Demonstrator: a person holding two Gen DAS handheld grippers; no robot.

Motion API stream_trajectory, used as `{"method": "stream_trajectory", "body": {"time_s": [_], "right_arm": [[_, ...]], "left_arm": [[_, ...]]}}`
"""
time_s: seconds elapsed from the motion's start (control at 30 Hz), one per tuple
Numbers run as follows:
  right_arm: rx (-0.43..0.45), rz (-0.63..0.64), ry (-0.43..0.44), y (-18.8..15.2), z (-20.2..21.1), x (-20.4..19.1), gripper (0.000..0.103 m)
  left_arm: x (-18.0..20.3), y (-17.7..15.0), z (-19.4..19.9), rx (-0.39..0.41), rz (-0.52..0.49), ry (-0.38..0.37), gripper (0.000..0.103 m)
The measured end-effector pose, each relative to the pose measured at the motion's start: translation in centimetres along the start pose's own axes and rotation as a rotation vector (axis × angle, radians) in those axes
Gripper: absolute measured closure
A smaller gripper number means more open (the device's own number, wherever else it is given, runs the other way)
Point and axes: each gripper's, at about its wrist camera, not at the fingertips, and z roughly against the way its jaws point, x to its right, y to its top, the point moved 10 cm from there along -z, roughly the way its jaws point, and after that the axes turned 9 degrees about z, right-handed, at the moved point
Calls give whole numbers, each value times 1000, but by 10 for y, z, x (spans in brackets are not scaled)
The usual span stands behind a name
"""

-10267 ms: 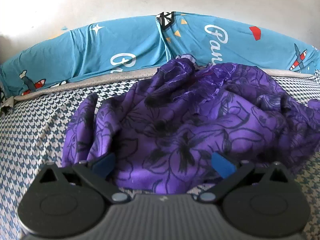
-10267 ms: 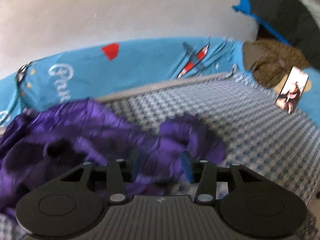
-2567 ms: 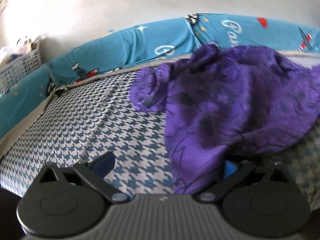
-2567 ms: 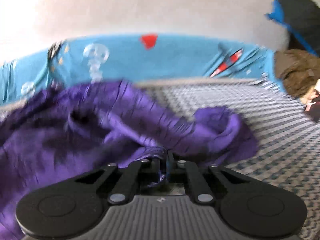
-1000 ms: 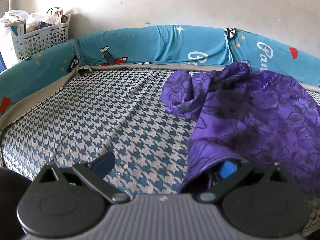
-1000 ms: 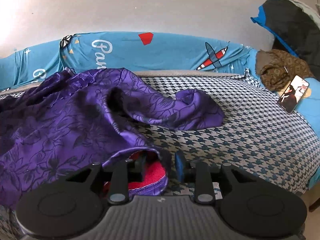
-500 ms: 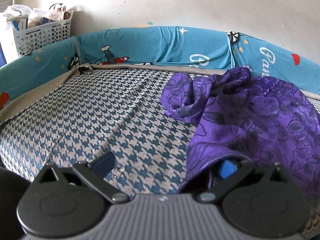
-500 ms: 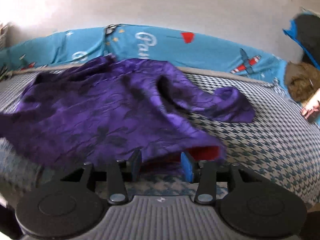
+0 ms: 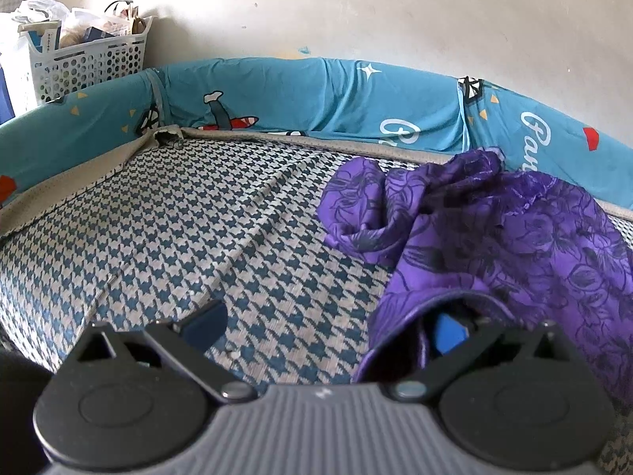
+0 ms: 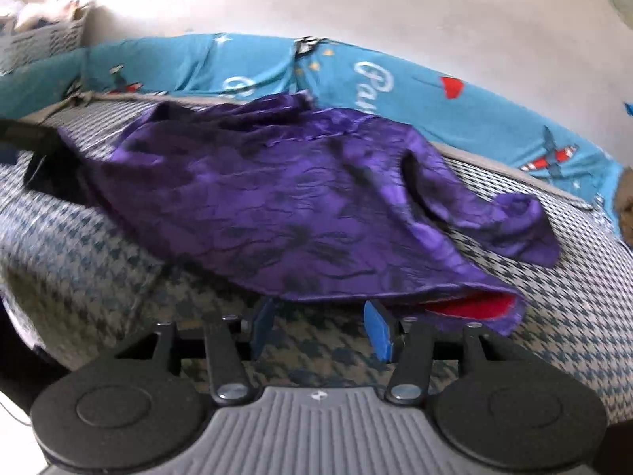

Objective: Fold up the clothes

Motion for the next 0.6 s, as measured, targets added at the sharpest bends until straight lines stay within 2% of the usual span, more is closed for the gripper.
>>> {"method": "stream_trajectory", "body": {"time_s": [0.07, 0.23, 0.4, 0.47, 0.5, 0.53, 0.6], "right_arm": [[4, 36, 15, 3, -3, -9, 51], [44, 142, -15, 14, -9, -22, 45], [79, 238, -23, 21, -17, -33, 48], [88, 265, -26, 24, -22, -36, 73], [88, 268, -27, 25, -24, -35, 92], [86, 270, -29, 26, -26, -35, 99], [94, 255, -30, 30, -28, -32, 100]], "left_arm": [[1, 1, 0, -1, 1, -2, 0], [1, 2, -1, -4, 8, -8, 0], [1, 4, -3, -6, 12, -7, 0], [1, 5, -3, -7, 14, -7, 0], [1, 5, -3, -7, 15, -8, 0], [2, 5, -4, -7, 15, -8, 0], [2, 8, -4, -4, 14, -6, 0]]}}
